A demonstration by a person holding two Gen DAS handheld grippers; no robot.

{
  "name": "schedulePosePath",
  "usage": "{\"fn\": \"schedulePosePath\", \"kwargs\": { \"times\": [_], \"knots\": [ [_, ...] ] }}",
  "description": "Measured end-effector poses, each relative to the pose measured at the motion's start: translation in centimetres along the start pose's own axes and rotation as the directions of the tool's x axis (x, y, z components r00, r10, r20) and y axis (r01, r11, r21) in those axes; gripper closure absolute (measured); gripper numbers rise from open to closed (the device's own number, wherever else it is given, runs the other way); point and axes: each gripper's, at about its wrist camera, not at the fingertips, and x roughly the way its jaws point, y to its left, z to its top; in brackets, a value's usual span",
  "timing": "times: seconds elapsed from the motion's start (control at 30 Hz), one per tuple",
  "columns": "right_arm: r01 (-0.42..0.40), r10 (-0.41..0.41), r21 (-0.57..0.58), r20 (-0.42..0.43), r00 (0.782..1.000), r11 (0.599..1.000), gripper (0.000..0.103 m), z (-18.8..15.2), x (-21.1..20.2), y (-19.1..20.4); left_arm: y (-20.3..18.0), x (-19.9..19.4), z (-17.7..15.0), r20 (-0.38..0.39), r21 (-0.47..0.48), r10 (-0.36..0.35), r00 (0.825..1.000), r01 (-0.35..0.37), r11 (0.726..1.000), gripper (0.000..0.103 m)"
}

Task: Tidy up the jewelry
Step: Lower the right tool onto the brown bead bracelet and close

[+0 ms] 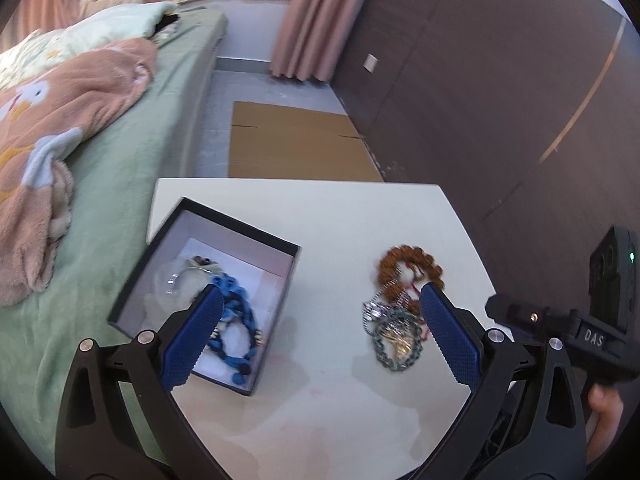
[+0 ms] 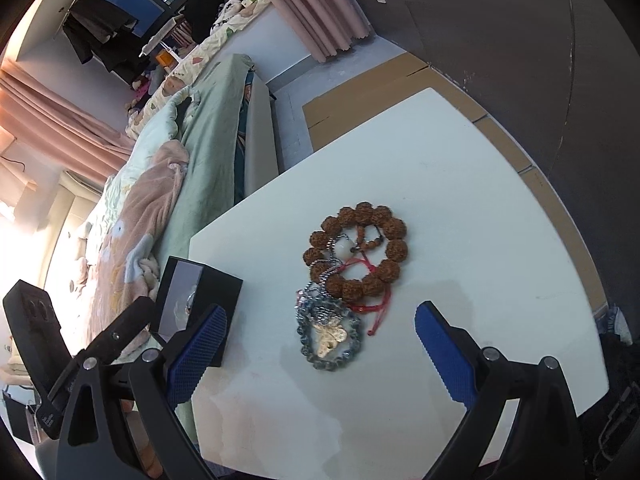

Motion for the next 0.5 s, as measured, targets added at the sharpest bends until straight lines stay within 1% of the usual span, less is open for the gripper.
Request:
{"fn": "schedulePosePath", "kwargs": {
  "times": [0.07,0.1,0.13,0.17,0.2,0.27,0.3,0.33,0.37,0.4,0.5],
  "knots": [
    [0.018,-0.018,-0.003,0.004,1.000,1.000,0.010,0.0,-0.3,-0.4,-0.9,0.1,-0.2,0.003,0.033,0.004,1.000,-0.004,0.999,0.006],
    [0.029,-0.029,0.007,0.014,0.999,1.000,0.010,0.1,-0.6,-0.9,-1.3,0.1,-0.4,0.002,0.047,0.005,1.000,-0.005,0.999,0.012],
    [0.034,-0.034,0.019,0.023,0.999,0.999,0.010,0.1,-0.9,-1.4,-1.6,0.4,-0.5,-0.012,0.060,-0.004,1.000,0.004,0.998,0.016],
    [0.036,-0.037,0.029,0.029,0.999,0.999,0.010,0.2,-1.1,-1.8,-1.8,0.7,-0.7,-0.026,0.064,-0.013,1.000,0.014,0.998,0.022],
    [0.037,-0.038,0.035,0.032,0.999,0.999,0.010,0.3,-1.4,-2.2,-2.0,1.1,-0.8,-0.039,0.064,-0.020,0.999,0.023,0.998,0.026],
    [0.041,-0.043,0.043,0.033,0.999,0.998,0.011,0.5,-1.7,-2.9,-2.5,2.1,-1.3,-0.078,0.069,-0.035,0.996,0.040,0.997,0.044],
    [0.042,-0.043,0.050,0.032,0.999,0.998,0.011,0.6,-1.7,-3.3,-2.6,2.6,-1.5,-0.094,0.070,-0.041,0.995,0.047,0.996,0.051],
    [0.042,-0.043,0.054,0.030,0.999,0.998,0.011,0.6,-1.7,-3.4,-2.9,3.1,-1.7,-0.109,0.071,-0.046,0.993,0.053,0.996,0.055],
    [0.042,-0.044,0.057,0.028,0.999,0.997,0.012,0.7,-1.8,-3.6,-3.1,3.7,-2.0,-0.128,0.072,-0.049,0.991,0.058,0.996,0.061],
    [0.044,-0.045,0.059,0.025,0.999,0.997,0.013,0.7,-1.8,-3.7,-3.2,4.2,-2.2,-0.143,0.072,-0.054,0.988,0.065,0.995,0.065],
    [0.046,-0.047,0.054,0.017,0.999,0.998,0.014,0.7,-1.7,-3.8,-3.7,5.4,-2.7,-0.177,0.078,-0.058,0.982,0.073,0.994,0.070]
  ]
}}
